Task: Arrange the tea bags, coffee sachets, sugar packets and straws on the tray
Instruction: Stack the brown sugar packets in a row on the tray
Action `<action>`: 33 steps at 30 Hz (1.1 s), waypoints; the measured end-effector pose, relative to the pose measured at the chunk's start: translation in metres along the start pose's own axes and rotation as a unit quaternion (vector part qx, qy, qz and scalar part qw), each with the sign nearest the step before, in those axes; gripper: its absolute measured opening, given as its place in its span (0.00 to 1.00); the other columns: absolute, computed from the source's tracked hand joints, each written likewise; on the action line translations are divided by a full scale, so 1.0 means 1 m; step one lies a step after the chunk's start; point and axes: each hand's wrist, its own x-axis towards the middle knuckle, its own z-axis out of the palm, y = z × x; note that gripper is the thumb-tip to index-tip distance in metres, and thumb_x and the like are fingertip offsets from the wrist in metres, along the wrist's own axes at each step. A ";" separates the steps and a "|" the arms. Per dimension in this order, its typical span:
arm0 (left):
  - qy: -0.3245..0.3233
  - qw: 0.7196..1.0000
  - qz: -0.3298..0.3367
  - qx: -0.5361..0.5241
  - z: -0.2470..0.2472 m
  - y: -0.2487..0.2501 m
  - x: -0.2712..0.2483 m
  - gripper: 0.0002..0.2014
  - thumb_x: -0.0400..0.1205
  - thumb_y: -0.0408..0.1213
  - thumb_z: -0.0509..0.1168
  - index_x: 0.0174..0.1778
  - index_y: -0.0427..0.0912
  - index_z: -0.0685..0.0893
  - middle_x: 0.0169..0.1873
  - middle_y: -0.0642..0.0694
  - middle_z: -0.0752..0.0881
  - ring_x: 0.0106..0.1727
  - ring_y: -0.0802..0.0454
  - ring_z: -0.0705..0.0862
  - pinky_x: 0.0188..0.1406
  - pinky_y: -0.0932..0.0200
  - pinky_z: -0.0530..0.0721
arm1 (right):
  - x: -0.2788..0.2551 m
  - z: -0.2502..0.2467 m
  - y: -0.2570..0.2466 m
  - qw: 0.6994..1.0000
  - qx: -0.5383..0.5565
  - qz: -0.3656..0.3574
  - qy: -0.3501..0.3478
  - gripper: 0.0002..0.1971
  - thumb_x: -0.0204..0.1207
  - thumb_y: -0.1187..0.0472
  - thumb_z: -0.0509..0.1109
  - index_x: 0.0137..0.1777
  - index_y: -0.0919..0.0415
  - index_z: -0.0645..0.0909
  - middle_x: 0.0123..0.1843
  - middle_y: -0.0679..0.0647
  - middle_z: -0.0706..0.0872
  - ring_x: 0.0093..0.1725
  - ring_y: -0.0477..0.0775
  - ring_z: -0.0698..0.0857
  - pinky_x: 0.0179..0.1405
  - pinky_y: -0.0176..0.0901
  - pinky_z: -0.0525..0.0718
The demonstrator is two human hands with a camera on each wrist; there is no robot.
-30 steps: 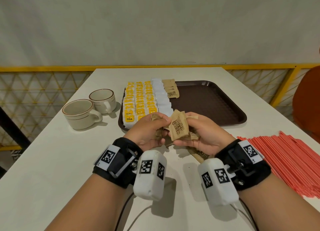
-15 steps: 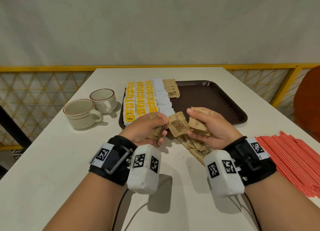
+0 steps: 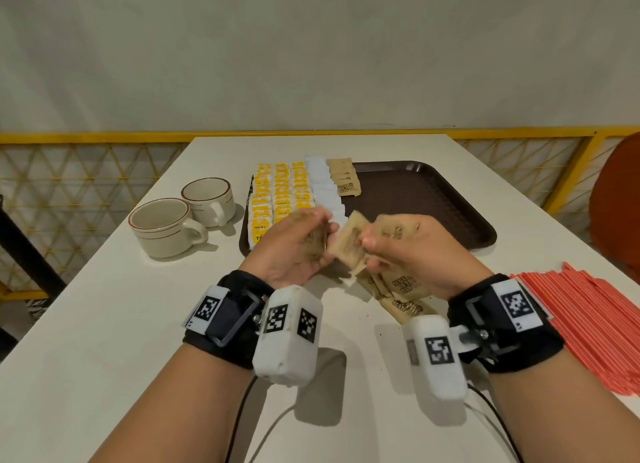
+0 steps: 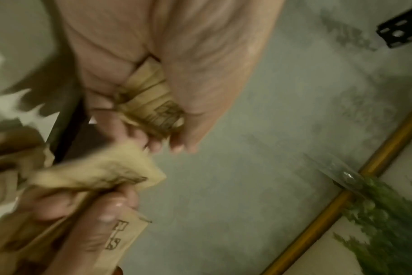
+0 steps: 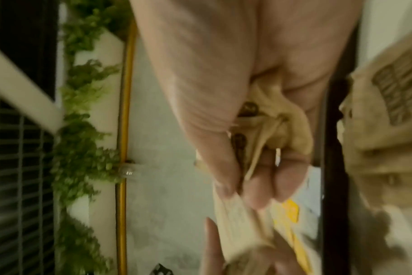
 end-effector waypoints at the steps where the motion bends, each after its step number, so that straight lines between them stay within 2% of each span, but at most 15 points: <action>1: 0.027 0.999 0.024 -0.036 0.000 -0.002 0.003 0.09 0.82 0.43 0.62 0.42 0.42 0.81 0.38 0.43 0.85 0.40 0.50 0.84 0.36 0.60 0.86 | 0.001 0.001 -0.002 0.996 0.090 0.021 0.019 0.10 0.77 0.69 0.69 0.54 0.75 0.83 0.39 0.63 0.89 0.34 0.52 0.87 0.36 0.40 0.88; 4: 0.053 0.990 0.065 -0.114 0.005 -0.009 0.008 0.18 0.78 0.53 0.63 0.49 0.39 0.80 0.51 0.35 0.85 0.55 0.43 0.86 0.55 0.53 0.86 | 0.003 0.011 -0.003 0.953 0.288 0.080 0.047 0.09 0.78 0.69 0.66 0.55 0.73 0.83 0.46 0.67 0.90 0.39 0.53 0.91 0.39 0.42 0.90; 6: 0.042 0.989 0.072 -0.124 0.011 -0.013 0.007 0.26 0.72 0.56 0.64 0.55 0.38 0.77 0.54 0.33 0.84 0.56 0.41 0.86 0.61 0.48 0.83 | 0.003 0.022 -0.001 0.940 0.324 0.099 0.031 0.09 0.79 0.70 0.65 0.55 0.73 0.83 0.47 0.68 0.90 0.40 0.54 0.92 0.40 0.43 0.91; 8: 0.023 0.993 0.078 -0.089 0.014 -0.015 0.006 0.27 0.71 0.53 0.65 0.59 0.37 0.76 0.49 0.38 0.86 0.48 0.47 0.87 0.52 0.50 0.86 | 0.003 0.030 0.002 0.944 0.313 0.102 0.008 0.11 0.79 0.68 0.65 0.58 0.73 0.82 0.45 0.67 0.90 0.39 0.55 0.91 0.38 0.41 0.90; 10: 0.006 0.995 0.074 -0.067 0.015 -0.019 0.005 0.20 0.79 0.43 0.66 0.64 0.37 0.76 0.41 0.43 0.88 0.35 0.54 0.88 0.34 0.58 0.87 | 0.003 0.034 0.004 0.953 0.282 0.105 -0.009 0.13 0.80 0.64 0.65 0.60 0.70 0.81 0.40 0.64 0.89 0.36 0.53 0.90 0.33 0.38 0.89; 12: 0.008 0.995 0.063 -0.075 0.015 -0.021 0.004 0.14 0.83 0.33 0.62 0.66 0.40 0.77 0.37 0.44 0.89 0.28 0.53 0.87 0.25 0.61 0.84 | 0.003 0.034 0.003 0.964 0.241 0.109 -0.019 0.12 0.83 0.60 0.62 0.59 0.66 0.82 0.37 0.62 0.87 0.30 0.50 0.87 0.28 0.36 0.87; 15: 0.015 0.994 0.065 -0.082 0.013 -0.018 0.003 0.14 0.85 0.29 0.58 0.66 0.42 0.76 0.43 0.39 0.88 0.36 0.48 0.89 0.30 0.54 0.86 | 0.003 0.030 0.003 0.971 0.212 0.111 -0.028 0.14 0.85 0.57 0.59 0.60 0.63 0.83 0.37 0.58 0.83 0.26 0.48 0.80 0.21 0.33 0.79; 18: 0.030 0.992 0.062 -0.104 0.008 -0.015 0.004 0.13 0.84 0.29 0.60 0.63 0.45 0.78 0.45 0.40 0.86 0.43 0.46 0.89 0.34 0.51 0.89 | 0.005 0.023 0.001 0.963 0.240 0.116 -0.023 0.14 0.85 0.64 0.59 0.67 0.66 0.78 0.38 0.57 0.83 0.26 0.47 0.77 0.20 0.32 0.76; 20: 0.039 0.990 0.042 -0.128 0.007 -0.011 0.002 0.11 0.82 0.33 0.64 0.60 0.45 0.80 0.43 0.41 0.85 0.44 0.46 0.87 0.35 0.50 0.89 | 0.004 0.018 0.001 0.963 0.247 0.109 -0.019 0.16 0.80 0.69 0.64 0.67 0.66 0.76 0.39 0.59 0.83 0.27 0.48 0.78 0.20 0.33 0.77; 22: 0.044 0.990 0.024 -0.133 0.008 -0.009 0.000 0.16 0.77 0.41 0.69 0.59 0.43 0.80 0.45 0.39 0.84 0.46 0.45 0.86 0.38 0.51 0.90 | 0.003 0.015 0.001 0.969 0.227 0.094 -0.010 0.21 0.72 0.69 0.70 0.66 0.67 0.76 0.37 0.57 0.85 0.28 0.46 0.79 0.20 0.32 0.76; 24: 0.039 0.992 -0.001 -0.118 0.008 -0.008 -0.002 0.22 0.73 0.48 0.70 0.59 0.40 0.80 0.52 0.35 0.85 0.48 0.43 0.86 0.41 0.52 0.90 | 0.004 0.014 0.002 0.976 0.206 0.073 0.003 0.24 0.68 0.68 0.72 0.66 0.69 0.75 0.37 0.56 0.87 0.29 0.45 0.79 0.20 0.30 0.75; 26: 0.020 0.993 -0.026 -0.110 0.008 -0.009 -0.004 0.27 0.69 0.51 0.72 0.59 0.39 0.80 0.52 0.32 0.86 0.45 0.43 0.86 0.42 0.53 0.90 | 0.005 0.012 0.004 0.977 0.203 0.060 0.018 0.21 0.73 0.69 0.70 0.66 0.70 0.75 0.42 0.59 0.89 0.32 0.46 0.82 0.22 0.31 0.77; 29: 0.006 0.995 -0.051 -0.089 0.009 -0.011 -0.003 0.29 0.67 0.53 0.71 0.59 0.39 0.80 0.45 0.34 0.87 0.41 0.44 0.86 0.37 0.56 0.89 | 0.007 0.008 0.004 0.978 0.195 0.063 0.029 0.14 0.83 0.67 0.63 0.66 0.70 0.76 0.49 0.64 0.88 0.36 0.49 0.86 0.24 0.33 0.80; 31: 0.004 0.996 -0.069 -0.064 0.009 -0.012 -0.003 0.30 0.67 0.55 0.70 0.60 0.39 0.81 0.42 0.36 0.87 0.39 0.46 0.86 0.35 0.57 0.88 | 0.007 0.005 0.004 0.984 0.168 0.054 0.033 0.14 0.82 0.67 0.64 0.65 0.70 0.78 0.47 0.63 0.88 0.35 0.48 0.85 0.23 0.32 0.79; 33: -0.012 0.995 -0.090 -0.044 0.010 -0.013 -0.004 0.31 0.67 0.58 0.68 0.58 0.37 0.84 0.45 0.36 0.87 0.42 0.46 0.86 0.35 0.58 0.88 | 0.005 0.004 0.003 0.992 0.115 0.038 0.031 0.14 0.74 0.67 0.71 0.60 0.69 0.81 0.43 0.61 0.86 0.29 0.47 0.81 0.19 0.32 0.74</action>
